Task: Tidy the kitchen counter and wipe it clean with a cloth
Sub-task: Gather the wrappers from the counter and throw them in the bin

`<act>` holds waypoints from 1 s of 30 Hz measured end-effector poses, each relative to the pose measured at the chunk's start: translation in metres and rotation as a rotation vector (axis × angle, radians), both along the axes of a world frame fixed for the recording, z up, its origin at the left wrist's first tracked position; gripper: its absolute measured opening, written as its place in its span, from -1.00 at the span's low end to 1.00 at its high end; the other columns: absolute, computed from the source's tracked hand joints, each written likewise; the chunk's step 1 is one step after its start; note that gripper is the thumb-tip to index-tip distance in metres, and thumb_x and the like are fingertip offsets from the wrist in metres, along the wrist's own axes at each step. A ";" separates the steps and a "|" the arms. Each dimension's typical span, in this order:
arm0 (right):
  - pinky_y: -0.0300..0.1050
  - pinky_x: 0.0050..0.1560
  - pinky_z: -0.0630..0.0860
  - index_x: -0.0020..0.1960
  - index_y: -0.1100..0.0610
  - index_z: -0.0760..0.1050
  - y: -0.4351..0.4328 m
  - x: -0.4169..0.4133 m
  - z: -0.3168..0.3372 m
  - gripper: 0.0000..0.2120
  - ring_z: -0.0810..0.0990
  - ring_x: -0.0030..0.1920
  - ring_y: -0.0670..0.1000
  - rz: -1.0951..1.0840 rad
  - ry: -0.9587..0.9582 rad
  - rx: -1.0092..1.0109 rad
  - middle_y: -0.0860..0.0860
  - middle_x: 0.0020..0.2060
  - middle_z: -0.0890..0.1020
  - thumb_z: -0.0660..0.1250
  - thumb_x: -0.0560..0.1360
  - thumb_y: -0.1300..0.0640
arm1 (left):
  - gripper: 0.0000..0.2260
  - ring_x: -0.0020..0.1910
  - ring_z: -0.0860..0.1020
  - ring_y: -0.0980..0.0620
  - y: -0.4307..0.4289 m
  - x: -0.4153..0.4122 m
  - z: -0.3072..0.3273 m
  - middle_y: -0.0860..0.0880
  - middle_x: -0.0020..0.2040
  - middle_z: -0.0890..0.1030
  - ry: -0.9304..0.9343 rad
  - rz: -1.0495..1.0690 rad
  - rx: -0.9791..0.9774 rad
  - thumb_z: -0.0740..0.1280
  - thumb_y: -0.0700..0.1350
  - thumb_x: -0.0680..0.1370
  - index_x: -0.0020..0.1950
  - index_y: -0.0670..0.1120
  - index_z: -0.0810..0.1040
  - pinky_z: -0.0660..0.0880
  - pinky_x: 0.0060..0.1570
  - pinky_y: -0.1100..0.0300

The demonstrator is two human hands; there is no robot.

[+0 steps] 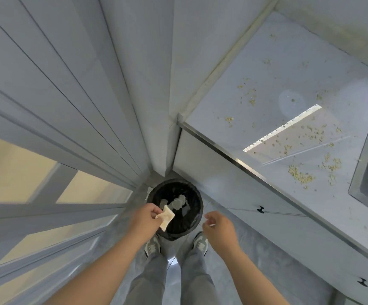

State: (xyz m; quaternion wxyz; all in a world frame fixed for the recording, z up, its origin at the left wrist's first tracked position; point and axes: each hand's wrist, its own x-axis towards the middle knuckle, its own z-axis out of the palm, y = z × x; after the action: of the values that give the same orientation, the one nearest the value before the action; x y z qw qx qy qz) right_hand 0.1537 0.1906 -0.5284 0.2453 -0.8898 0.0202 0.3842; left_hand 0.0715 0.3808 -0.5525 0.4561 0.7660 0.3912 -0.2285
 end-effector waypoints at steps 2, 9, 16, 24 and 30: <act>-0.28 -0.17 0.45 0.23 0.14 0.49 -0.006 0.000 -0.009 -0.73 0.56 -0.02 0.02 0.002 -0.010 -0.008 0.03 0.05 0.59 0.21 0.55 0.19 | -0.86 -0.14 0.52 0.11 -0.011 0.006 -0.017 0.08 -0.17 0.54 0.011 0.017 -0.126 0.36 -0.18 0.52 0.03 -0.01 0.48 0.35 -0.30 0.42; -0.26 -0.18 0.41 0.24 0.09 0.47 -0.008 -0.008 -0.056 -0.74 0.54 -0.06 -0.02 0.044 0.016 -0.005 -0.04 -0.02 0.53 0.19 0.57 0.15 | -0.92 -0.05 0.53 0.05 -0.015 -0.012 -0.080 0.00 -0.05 0.58 0.029 0.127 -0.067 0.30 -0.18 0.55 0.02 -0.03 0.54 0.39 -0.10 0.27; -0.26 -0.02 0.45 0.26 0.12 0.48 0.020 -0.018 -0.157 -0.71 0.50 -0.02 -0.06 0.156 -0.006 0.008 0.02 0.11 0.59 0.17 0.57 0.19 | -0.83 -0.13 0.50 -0.02 0.030 -0.052 -0.173 0.02 -0.24 0.53 0.079 0.093 0.146 0.22 -0.29 0.51 -0.22 -0.09 0.53 0.24 -0.32 0.26; -0.32 0.01 0.41 0.22 0.11 0.50 0.073 -0.005 -0.319 -0.77 0.55 -0.01 -0.05 0.154 -0.128 0.035 0.00 0.06 0.60 0.17 0.62 0.12 | -0.85 -0.03 0.58 -0.19 0.082 -0.056 -0.360 -0.18 -0.01 0.65 0.050 0.106 0.209 0.26 -0.21 0.54 0.03 -0.17 0.60 0.43 -0.14 0.14; -0.32 -0.04 0.49 0.16 0.03 0.53 0.085 -0.010 -0.390 -0.82 0.56 -0.14 -0.19 0.158 -0.239 0.226 -0.13 -0.15 0.61 0.28 0.56 0.13 | -0.82 -0.05 0.55 -0.06 0.091 -0.060 -0.473 -0.10 0.00 0.61 -0.072 0.149 0.207 0.33 -0.17 0.54 0.11 -0.18 0.58 0.34 -0.11 0.24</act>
State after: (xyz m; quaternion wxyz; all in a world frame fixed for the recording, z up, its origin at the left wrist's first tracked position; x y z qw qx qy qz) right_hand 0.1440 0.2758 -0.9186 0.3134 -0.8948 -0.1225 0.2934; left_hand 0.0112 0.4716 -1.0257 0.4039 0.7855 0.4520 -0.1246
